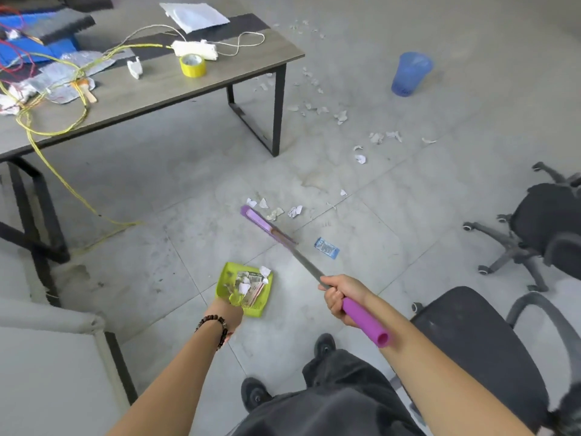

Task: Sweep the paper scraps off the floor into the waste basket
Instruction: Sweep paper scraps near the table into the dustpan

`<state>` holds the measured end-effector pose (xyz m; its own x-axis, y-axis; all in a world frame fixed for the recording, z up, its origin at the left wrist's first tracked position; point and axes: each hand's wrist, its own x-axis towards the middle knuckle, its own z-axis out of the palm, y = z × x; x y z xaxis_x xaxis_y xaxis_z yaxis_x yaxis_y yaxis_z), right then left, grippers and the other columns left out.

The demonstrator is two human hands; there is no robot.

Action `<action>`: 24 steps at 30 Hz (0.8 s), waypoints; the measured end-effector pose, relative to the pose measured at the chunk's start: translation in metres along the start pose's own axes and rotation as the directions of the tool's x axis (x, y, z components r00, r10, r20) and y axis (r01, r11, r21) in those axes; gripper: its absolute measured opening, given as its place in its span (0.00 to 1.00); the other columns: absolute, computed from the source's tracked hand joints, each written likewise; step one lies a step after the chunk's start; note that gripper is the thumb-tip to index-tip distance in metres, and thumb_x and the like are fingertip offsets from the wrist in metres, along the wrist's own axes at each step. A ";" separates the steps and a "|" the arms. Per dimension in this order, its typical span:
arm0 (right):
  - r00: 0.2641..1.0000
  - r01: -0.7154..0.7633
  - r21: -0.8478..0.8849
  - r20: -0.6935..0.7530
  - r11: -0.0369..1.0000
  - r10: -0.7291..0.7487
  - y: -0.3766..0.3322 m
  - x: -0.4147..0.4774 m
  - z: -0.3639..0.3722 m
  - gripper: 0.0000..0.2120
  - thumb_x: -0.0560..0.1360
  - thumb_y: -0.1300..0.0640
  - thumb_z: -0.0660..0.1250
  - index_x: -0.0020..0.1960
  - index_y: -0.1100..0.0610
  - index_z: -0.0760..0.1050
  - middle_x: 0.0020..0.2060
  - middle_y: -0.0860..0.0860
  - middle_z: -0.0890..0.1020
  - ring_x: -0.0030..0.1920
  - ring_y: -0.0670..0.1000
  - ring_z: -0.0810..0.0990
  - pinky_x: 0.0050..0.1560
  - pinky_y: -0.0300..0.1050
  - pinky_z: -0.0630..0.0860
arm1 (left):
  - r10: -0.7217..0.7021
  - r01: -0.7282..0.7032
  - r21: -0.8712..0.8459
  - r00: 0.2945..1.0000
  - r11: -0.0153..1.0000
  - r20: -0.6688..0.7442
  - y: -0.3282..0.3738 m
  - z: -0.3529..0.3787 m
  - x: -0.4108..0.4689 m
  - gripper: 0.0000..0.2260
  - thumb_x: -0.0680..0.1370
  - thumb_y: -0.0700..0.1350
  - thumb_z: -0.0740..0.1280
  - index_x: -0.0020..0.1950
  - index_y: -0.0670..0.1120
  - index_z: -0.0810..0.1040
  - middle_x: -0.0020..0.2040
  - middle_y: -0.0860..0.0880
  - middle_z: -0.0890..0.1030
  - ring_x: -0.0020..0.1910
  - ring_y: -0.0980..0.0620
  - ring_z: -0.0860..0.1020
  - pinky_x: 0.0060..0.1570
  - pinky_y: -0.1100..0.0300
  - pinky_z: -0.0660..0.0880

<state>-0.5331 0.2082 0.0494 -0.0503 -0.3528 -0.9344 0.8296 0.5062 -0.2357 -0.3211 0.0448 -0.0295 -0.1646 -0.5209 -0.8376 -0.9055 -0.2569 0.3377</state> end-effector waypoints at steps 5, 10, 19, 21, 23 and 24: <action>0.988 0.093 0.022 -0.124 0.995 -0.090 -0.043 0.010 -0.041 0.12 0.81 0.55 0.60 0.40 0.56 0.66 0.19 0.46 0.65 0.14 0.41 0.63 0.15 0.29 0.62 | 0.058 -0.062 0.083 0.997 0.995 0.051 0.039 0.010 0.020 0.18 0.75 0.40 0.58 0.65 0.41 0.72 0.30 0.48 0.68 0.26 0.48 0.66 0.26 0.63 0.64; 0.955 0.172 -0.058 -0.235 0.983 -0.181 -0.104 0.042 -0.101 0.14 0.81 0.57 0.60 0.38 0.59 0.67 0.19 0.49 0.66 0.15 0.44 0.63 0.17 0.32 0.62 | 0.132 -0.133 0.096 0.991 0.986 0.013 0.103 0.030 0.033 0.11 0.73 0.36 0.58 0.50 0.44 0.77 0.28 0.48 0.66 0.22 0.50 0.62 0.25 0.67 0.60; 0.923 0.130 -0.133 -0.347 0.983 -0.169 -0.184 0.078 -0.157 0.09 0.80 0.61 0.56 0.42 0.62 0.69 0.24 0.53 0.68 0.18 0.47 0.66 0.20 0.37 0.65 | 0.067 -0.075 0.248 0.997 0.966 0.042 0.225 0.079 0.064 0.15 0.73 0.37 0.58 0.53 0.47 0.79 0.28 0.49 0.68 0.23 0.49 0.63 0.24 0.67 0.60; 0.928 0.072 -0.206 -0.345 0.976 -0.142 -0.182 0.085 -0.148 0.10 0.77 0.62 0.56 0.39 0.62 0.69 0.21 0.53 0.70 0.21 0.51 0.68 0.24 0.40 0.67 | 0.063 -0.074 0.281 0.997 0.957 0.049 0.248 0.084 0.069 0.14 0.72 0.37 0.58 0.53 0.45 0.80 0.30 0.49 0.69 0.24 0.49 0.65 0.24 0.67 0.62; 0.945 0.000 -0.235 -0.317 0.972 -0.077 -0.177 0.086 -0.138 0.10 0.76 0.62 0.55 0.40 0.64 0.71 0.19 0.53 0.70 0.23 0.53 0.69 0.27 0.43 0.67 | 0.044 -0.061 0.328 0.997 0.943 0.058 0.267 0.090 0.076 0.14 0.72 0.38 0.58 0.53 0.44 0.79 0.30 0.49 0.69 0.25 0.49 0.65 0.24 0.66 0.63; 0.956 -0.027 -0.245 -0.291 0.969 -0.047 -0.171 0.083 -0.131 0.10 0.76 0.62 0.55 0.44 0.65 0.73 0.19 0.53 0.71 0.22 0.52 0.69 0.27 0.43 0.67 | 0.037 -0.058 0.345 0.997 0.937 0.065 0.274 0.090 0.077 0.14 0.73 0.38 0.57 0.53 0.44 0.78 0.30 0.48 0.69 0.25 0.49 0.65 0.24 0.65 0.63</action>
<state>-0.7517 0.1953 -0.0227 -0.2490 -0.1323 -0.9594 0.6688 0.6930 -0.2692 -0.6172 0.0080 -0.0401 -0.2234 -0.4762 -0.8505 -0.9738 0.0699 0.2166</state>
